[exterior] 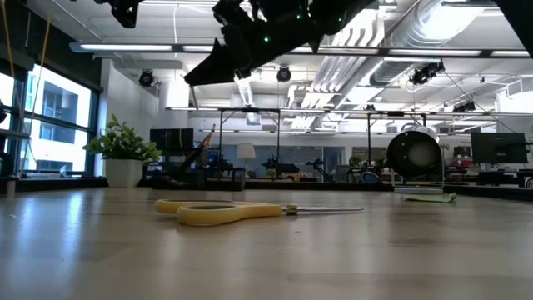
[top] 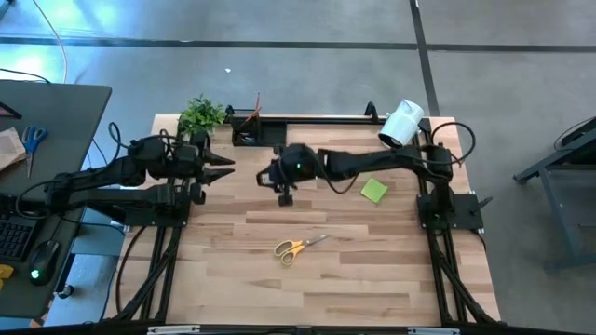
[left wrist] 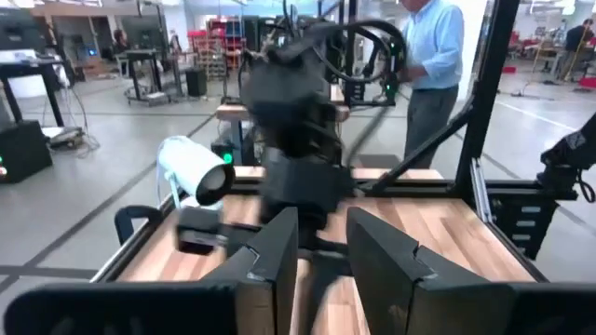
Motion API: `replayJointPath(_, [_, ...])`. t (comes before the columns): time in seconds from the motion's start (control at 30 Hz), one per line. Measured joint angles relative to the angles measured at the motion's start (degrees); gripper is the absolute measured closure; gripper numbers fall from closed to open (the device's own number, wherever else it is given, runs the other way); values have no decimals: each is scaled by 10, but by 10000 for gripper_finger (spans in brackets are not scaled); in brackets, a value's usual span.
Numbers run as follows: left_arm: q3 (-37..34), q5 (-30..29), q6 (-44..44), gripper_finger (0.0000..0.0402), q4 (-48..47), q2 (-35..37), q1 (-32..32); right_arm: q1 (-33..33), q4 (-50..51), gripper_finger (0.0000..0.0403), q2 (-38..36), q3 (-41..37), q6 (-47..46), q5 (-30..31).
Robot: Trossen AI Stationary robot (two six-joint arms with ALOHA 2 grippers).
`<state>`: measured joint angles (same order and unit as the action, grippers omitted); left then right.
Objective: Pick and place office supplies into organizer
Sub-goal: Put the black binder clip into the top left section of the desk organizer
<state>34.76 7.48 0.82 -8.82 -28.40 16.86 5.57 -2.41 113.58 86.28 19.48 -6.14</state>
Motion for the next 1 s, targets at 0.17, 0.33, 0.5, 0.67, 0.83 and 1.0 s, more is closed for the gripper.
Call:
replayJointPath(0.17, [0, -10, 1, 318, 2, -12, 0, 37, -64, 267, 11, 0, 0, -39])
replayJointPath(0.33, [0, -45, 15, 318, 23, -11, 0, 69, -107, 267, 20, 0, 0, -59])
replayJointPath(0.5, [0, -71, 50, 318, 43, -10, 0, 97, -138, 267, 28, 0, 1, -100])
replayJointPath(0.67, [0, -141, 94, 318, 55, -23, 0, 124, -195, 267, 35, 0, -5, -144])
replayJointPath(0.83, [0, -167, 125, 318, 98, -30, 0, 151, -228, 267, 43, 0, -16, -182])
replayJointPath(1.0, [0, -168, 140, 318, 127, -30, 0, 175, -210, 267, 69, 42, -45, -213])
